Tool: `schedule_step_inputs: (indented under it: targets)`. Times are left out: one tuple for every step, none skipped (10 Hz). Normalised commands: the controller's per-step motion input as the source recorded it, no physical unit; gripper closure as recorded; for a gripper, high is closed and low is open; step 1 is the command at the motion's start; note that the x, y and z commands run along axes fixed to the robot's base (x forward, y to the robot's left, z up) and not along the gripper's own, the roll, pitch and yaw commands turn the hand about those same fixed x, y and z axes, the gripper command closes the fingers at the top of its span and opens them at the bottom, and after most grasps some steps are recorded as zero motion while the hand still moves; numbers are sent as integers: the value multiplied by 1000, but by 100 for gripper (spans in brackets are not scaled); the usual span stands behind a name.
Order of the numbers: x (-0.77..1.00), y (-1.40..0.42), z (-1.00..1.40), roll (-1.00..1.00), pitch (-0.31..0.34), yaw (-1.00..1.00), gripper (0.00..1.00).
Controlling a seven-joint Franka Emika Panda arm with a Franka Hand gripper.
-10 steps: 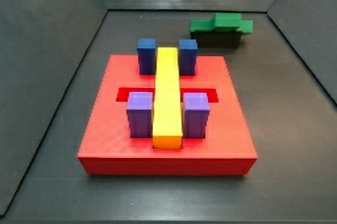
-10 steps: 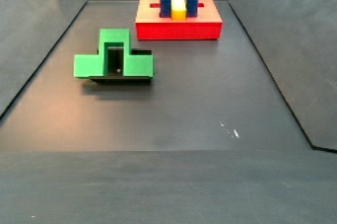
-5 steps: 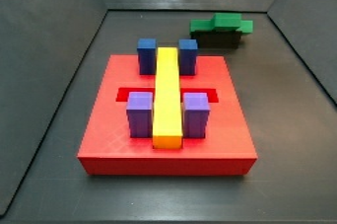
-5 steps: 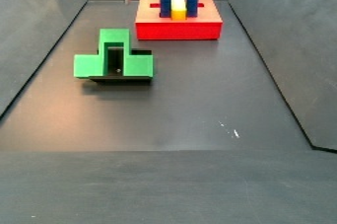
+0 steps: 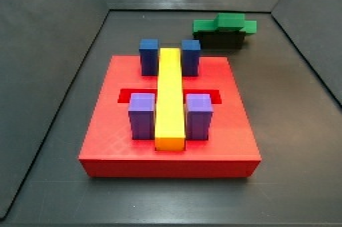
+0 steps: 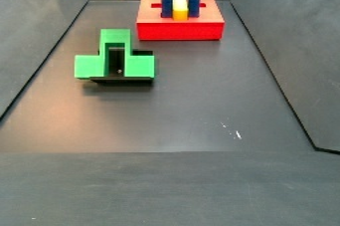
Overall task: Pick up the green object. Move up. Place the green object on the fixture. Regrasp the green object. Move to above the board. Insert the green object.
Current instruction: Regrasp the green object.
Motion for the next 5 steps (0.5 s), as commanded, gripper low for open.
schedule_step_inputs:
  targets:
    - [109, -63, 0, 1000, 211, 291, 0]
    - [74, -69, 0, 1000, 174, 349, 0]
    - [11, -54, -97, 1000, 120, 471, 0]
    - [49, 0, -297, 854, 114, 657, 0]
    - [103, -40, -409, 629, 94, 677, 0]
